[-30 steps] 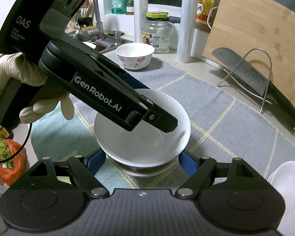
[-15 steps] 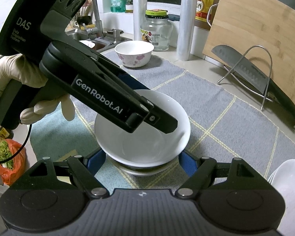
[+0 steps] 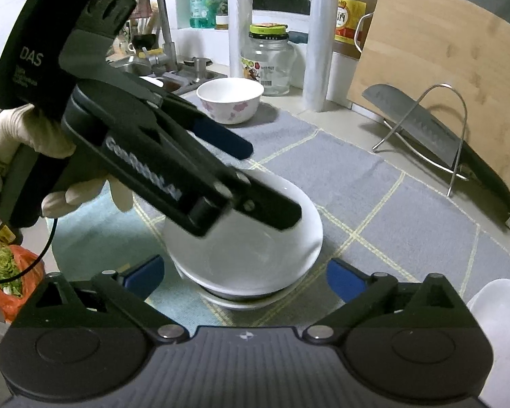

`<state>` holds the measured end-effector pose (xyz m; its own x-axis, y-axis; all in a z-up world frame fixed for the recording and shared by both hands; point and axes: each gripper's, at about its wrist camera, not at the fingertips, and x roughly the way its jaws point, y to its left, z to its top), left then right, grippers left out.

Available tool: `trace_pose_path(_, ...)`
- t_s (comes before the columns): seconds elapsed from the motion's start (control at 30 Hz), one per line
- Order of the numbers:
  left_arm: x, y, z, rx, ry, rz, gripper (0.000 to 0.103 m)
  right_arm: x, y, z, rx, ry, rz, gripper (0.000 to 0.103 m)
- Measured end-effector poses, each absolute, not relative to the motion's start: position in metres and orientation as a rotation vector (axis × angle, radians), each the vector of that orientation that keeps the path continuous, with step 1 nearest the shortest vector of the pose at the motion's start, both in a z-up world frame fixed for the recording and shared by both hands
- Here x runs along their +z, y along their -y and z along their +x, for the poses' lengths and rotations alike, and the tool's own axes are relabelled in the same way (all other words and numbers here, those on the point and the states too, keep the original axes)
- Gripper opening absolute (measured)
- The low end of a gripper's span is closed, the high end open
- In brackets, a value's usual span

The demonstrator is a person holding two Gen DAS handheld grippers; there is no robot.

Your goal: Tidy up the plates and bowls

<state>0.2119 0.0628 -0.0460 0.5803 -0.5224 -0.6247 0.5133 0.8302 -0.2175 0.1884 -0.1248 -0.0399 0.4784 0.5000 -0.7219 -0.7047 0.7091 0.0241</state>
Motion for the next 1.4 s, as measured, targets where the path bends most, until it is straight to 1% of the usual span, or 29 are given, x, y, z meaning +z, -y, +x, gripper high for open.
trace_pose_path(0.33,-0.036,-0.095,0.209,-0.518,-0.670,-0.029,0.095,-0.030,0.122,0.187,0.728,-0.753,-0.290,0.103)
trace_pose_path(0.77,-0.030,-0.140,0.202,-0.389,-0.645,-0.052,0.095,-0.023,0.110,0.195,0.716,-0.713,-0.279,0.103)
trace_pose_path(1.03,-0.031,-0.157,0.199,-0.216,-0.692,-0.123,0.097,-0.016,0.107,0.208,0.839,-0.648,-0.309,0.103)
trace_pose_path(1.2,-0.027,-0.169,0.203,-0.165,-0.688,-0.103,0.096,-0.011,0.096,0.218,0.859,-0.622,-0.325,0.103)
trace_pose_path(1.4,-0.025,-0.192,0.225,-0.186,-0.672,-0.085,0.096,-0.007,0.072,0.239,0.833,-0.611,-0.332,0.103)
